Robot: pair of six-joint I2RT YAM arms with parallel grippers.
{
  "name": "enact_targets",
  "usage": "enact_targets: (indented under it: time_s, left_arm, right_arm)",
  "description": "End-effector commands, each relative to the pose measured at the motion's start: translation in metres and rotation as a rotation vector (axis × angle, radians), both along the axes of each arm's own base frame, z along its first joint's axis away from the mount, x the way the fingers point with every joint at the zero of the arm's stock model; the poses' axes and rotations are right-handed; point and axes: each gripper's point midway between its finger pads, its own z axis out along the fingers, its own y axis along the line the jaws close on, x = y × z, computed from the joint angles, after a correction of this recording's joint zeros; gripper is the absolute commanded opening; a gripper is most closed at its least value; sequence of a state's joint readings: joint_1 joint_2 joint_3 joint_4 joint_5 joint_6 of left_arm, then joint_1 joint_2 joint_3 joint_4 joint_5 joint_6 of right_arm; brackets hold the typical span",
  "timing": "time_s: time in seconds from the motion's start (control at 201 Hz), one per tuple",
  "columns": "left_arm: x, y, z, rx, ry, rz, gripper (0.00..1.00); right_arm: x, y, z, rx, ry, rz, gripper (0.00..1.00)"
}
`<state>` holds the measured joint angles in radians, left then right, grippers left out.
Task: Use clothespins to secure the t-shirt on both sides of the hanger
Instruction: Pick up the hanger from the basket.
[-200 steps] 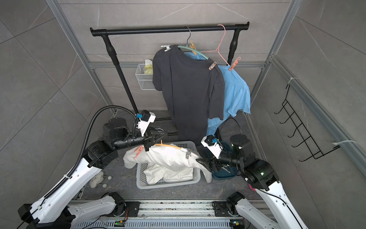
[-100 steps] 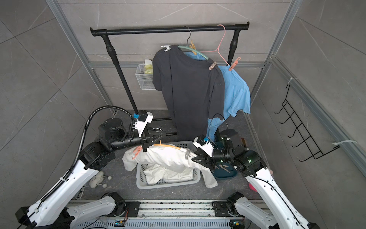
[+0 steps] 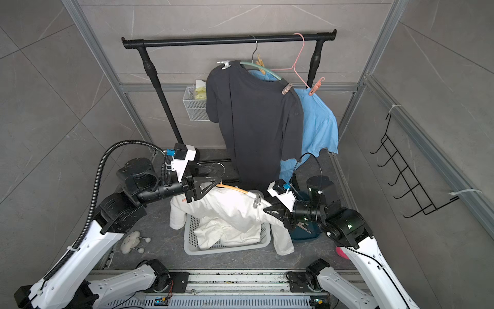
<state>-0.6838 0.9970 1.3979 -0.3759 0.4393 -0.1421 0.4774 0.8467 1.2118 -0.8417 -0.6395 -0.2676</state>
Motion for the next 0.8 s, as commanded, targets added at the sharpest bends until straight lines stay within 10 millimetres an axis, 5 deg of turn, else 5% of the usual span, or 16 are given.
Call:
enact_targets:
  time_s: [0.0, 0.184, 0.358, 0.632, 0.796]
  left_arm:
    - [-0.021, 0.033, 0.055, -0.148, -0.113, 0.071, 0.65]
    - [-0.059, 0.069, 0.088, -0.253, -0.237, 0.096, 0.82]
    - [-0.073, 0.096, 0.087, -0.275, -0.321, 0.177, 0.83]
    - [-0.037, 0.090, 0.017, -0.177, -0.211, 0.285, 0.79]
    - [-0.004, 0.065, -0.036, -0.103, -0.083, 0.289, 0.73]
  right_arm:
    - [-0.006, -0.008, 0.052, 0.087, -0.127, -0.045, 0.00]
    - [-0.001, -0.016, 0.086, 0.129, -0.205, -0.117, 0.00]
    - [-0.010, -0.020, 0.155, 0.251, -0.317, -0.127, 0.00]
    - [-0.009, -0.040, 0.263, 0.398, -0.511, -0.245, 0.00]
    - [0.004, -0.051, 0.311, 0.426, -0.589, -0.340, 0.00]
